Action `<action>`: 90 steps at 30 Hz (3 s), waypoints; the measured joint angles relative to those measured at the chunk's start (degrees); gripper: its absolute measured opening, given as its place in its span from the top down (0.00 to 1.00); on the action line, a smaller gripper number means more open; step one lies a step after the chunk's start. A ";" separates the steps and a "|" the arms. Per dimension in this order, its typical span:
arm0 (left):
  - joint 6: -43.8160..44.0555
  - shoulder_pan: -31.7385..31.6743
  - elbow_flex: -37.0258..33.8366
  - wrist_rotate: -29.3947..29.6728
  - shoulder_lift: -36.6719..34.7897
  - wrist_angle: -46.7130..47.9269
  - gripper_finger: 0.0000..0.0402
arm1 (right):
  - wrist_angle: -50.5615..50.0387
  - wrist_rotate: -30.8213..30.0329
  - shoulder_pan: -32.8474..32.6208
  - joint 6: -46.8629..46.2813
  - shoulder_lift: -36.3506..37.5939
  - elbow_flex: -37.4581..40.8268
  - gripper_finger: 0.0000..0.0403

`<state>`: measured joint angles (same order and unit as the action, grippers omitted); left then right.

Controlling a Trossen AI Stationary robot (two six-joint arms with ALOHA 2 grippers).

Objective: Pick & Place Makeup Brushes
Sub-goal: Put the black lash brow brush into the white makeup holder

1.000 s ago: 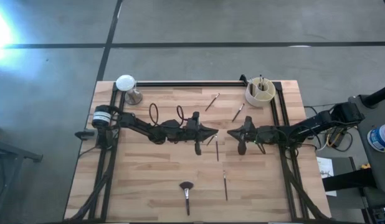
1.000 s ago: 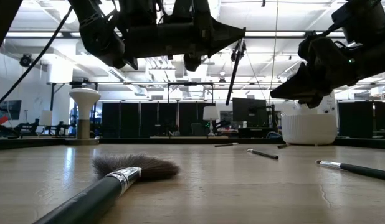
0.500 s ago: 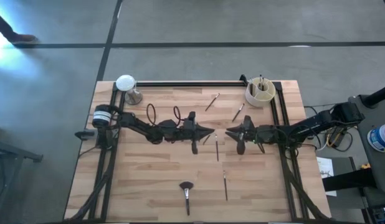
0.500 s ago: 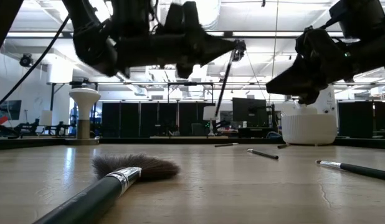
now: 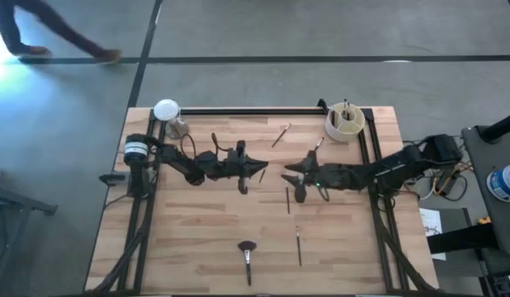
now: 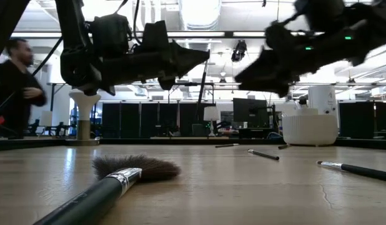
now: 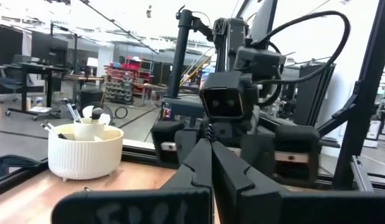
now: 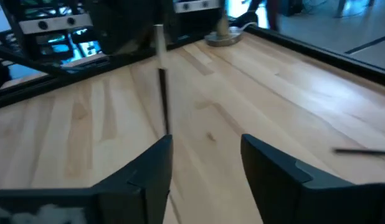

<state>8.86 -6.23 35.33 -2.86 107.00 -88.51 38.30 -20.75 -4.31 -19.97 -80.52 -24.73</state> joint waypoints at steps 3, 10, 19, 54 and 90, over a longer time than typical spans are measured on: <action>-0.47 -0.05 0.00 -0.46 0.00 -0.08 1.00 | 0.02 3.25 0.69 0.00 -3.87 -3.69 0.48; -0.67 -0.03 0.00 -1.19 -0.04 -0.44 1.00 | 0.17 0.73 1.01 1.58 -8.28 -8.70 0.42; -0.80 -0.05 0.00 -1.17 -0.11 -0.59 1.00 | 8.62 -0.93 2.61 5.76 -10.52 -9.96 0.46; 0.53 -2.15 -13.49 -2.29 -17.66 8.36 0.88 | -8.26 -2.38 5.74 10.14 0.12 -11.41 0.96; 0.01 -2.15 -16.81 -0.08 -17.57 9.15 0.92 | -38.14 -5.55 50.92 14.06 12.19 -11.37 0.97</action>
<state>8.86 -8.38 18.52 -2.94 89.43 -79.36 0.16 -26.31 46.61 -5.91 -68.33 -36.10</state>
